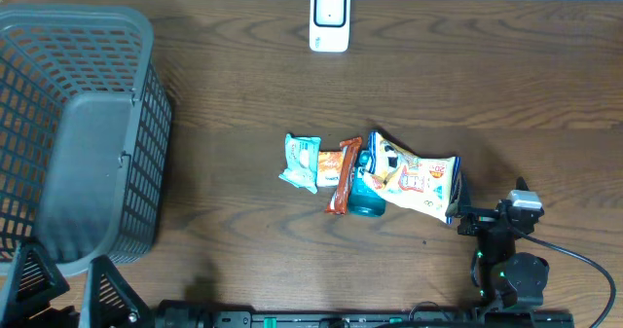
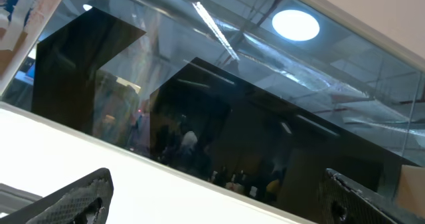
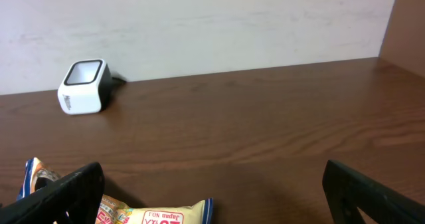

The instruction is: Scan the item barcode

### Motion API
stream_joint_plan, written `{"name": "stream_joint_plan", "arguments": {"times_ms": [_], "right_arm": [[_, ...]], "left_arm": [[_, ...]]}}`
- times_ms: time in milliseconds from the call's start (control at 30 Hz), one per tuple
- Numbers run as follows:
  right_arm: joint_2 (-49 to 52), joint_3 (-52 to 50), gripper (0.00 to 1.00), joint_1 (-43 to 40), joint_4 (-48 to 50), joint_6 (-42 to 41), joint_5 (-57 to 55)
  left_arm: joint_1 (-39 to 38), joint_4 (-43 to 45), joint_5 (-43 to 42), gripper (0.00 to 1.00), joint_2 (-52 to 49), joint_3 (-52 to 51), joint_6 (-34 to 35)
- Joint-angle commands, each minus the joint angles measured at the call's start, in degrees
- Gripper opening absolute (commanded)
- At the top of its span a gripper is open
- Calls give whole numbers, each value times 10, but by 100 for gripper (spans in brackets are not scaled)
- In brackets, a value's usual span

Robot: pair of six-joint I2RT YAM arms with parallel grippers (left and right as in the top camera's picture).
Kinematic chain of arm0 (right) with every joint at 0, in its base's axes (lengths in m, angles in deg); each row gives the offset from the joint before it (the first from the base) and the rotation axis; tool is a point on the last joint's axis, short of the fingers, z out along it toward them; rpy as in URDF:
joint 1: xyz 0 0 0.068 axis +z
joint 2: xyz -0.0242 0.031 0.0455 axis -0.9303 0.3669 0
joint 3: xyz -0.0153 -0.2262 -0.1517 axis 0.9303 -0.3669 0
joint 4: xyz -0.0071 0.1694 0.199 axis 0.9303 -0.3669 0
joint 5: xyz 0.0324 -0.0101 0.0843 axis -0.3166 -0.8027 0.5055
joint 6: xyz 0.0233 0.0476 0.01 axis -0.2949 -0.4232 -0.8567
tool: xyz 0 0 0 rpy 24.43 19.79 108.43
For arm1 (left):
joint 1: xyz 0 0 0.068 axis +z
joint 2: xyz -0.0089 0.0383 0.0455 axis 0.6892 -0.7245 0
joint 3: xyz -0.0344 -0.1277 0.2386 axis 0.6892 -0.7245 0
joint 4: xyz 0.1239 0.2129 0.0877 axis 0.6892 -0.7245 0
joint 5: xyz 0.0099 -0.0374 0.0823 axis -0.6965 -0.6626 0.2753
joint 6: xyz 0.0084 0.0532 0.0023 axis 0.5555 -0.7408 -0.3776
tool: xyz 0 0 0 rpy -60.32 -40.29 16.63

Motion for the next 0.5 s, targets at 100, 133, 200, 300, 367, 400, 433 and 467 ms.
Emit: {"name": "stream_joint_plan", "arguments": {"times_ms": [100, 133, 200, 300, 367, 400, 433, 467], "right_arm": [[-2, -1, 99, -1, -2, -7, -1], [-2, -1, 99, -1, -2, -7, -1], [-2, -1, 99, -1, -2, -7, -1], [-2, -1, 99, -1, -2, -7, -1], [-2, -1, 99, -1, -2, -7, -1], [-2, -1, 99, -1, -2, -7, -1], [-2, -1, 99, -1, -2, -7, -1], [-2, -1, 99, -1, -2, -7, -1]], "left_arm": [[3, -6, 10, 98, 3, -7, 5], [3, -4, 9, 98, 3, -11, 5], [3, -1, 9, 98, 3, -19, 4], [3, -1, 9, 98, 3, -40, 2], [3, -7, 9, 98, 3, -59, -11], [3, -13, 9, 98, 3, -71, -14], [3, -18, 8, 98, 3, -85, -14], [3, -19, 1, 98, 3, -100, -15]]}}
